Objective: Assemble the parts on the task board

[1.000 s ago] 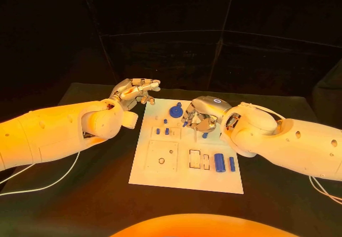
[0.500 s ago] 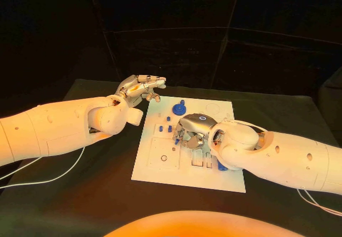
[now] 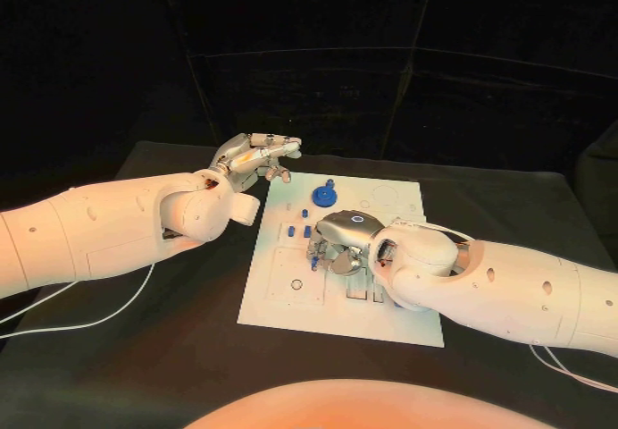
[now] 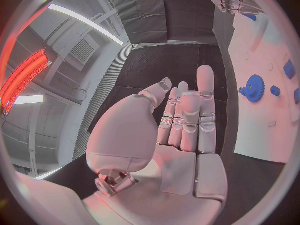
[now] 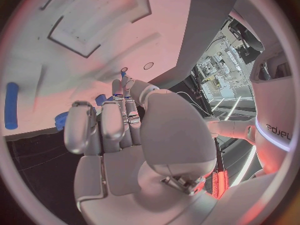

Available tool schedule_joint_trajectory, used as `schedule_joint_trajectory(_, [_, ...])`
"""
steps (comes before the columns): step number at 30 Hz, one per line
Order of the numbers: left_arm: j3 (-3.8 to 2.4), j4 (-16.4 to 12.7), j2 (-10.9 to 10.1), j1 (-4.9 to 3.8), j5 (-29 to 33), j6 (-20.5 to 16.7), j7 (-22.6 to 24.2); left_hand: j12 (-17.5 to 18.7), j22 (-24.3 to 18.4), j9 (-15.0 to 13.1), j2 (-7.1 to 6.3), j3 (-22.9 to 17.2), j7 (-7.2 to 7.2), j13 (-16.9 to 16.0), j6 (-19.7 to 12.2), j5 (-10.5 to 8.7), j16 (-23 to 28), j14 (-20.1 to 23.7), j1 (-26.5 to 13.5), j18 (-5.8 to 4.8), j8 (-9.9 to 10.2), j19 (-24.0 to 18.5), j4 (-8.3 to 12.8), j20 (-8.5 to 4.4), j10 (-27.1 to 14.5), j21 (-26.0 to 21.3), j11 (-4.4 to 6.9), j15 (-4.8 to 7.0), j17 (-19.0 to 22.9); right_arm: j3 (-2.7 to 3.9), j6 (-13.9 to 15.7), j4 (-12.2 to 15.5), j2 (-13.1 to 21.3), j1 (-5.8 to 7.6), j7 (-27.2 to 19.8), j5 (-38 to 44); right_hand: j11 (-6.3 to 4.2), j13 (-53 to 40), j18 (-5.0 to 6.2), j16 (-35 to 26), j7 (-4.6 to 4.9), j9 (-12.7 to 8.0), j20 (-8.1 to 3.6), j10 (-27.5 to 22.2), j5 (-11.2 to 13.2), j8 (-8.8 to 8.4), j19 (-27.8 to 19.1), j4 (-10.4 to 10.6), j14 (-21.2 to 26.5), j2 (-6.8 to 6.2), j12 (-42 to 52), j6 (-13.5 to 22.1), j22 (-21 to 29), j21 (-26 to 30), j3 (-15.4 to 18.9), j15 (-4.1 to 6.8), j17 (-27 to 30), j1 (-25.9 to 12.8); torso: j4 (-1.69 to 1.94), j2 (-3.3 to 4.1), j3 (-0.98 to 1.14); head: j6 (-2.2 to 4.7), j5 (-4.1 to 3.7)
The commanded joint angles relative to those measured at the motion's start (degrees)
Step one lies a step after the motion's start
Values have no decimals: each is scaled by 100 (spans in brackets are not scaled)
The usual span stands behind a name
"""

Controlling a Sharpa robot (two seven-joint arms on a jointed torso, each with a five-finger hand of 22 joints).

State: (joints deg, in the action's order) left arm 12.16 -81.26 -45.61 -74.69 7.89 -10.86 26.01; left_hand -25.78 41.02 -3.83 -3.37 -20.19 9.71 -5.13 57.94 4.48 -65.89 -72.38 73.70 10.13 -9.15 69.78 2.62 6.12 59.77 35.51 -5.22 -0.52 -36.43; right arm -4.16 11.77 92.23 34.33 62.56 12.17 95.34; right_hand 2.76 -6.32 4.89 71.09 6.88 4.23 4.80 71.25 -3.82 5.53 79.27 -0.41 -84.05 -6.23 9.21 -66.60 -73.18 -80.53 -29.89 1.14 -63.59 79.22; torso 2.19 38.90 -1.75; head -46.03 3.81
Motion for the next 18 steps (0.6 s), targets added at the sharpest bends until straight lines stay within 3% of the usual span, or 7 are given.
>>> schedule_joint_trajectory(1, [-4,3,11,-7,-39,50,17,-34,-5,1,-5,11,2,6,-41,16,33,47,64,27,7,-14,35,17,-33,-21,-7,-8,4,-2,-65,19,-12,-8,-36,109,45,8,-101,21,43,5,7,-10,-37,-14,20,-17,-166,11,-26,-14,-2,-32,19,19,5,-35,1,4,-3,-15,11])
schedule_joint_trajectory(18, [-4,26,1,-7,-39,75,-23,-37,-7,1,-6,13,6,6,-46,16,36,52,64,27,7,-14,37,18,-38,-24,-10,-9,14,-3,-110,69,35,-18,6,193,47,12,-102,23,46,3,8,-12,-45,-18,23,-18,-166,8,-31,-10,-9,-36,26,17,4,-41,0,0,2,-48,26])
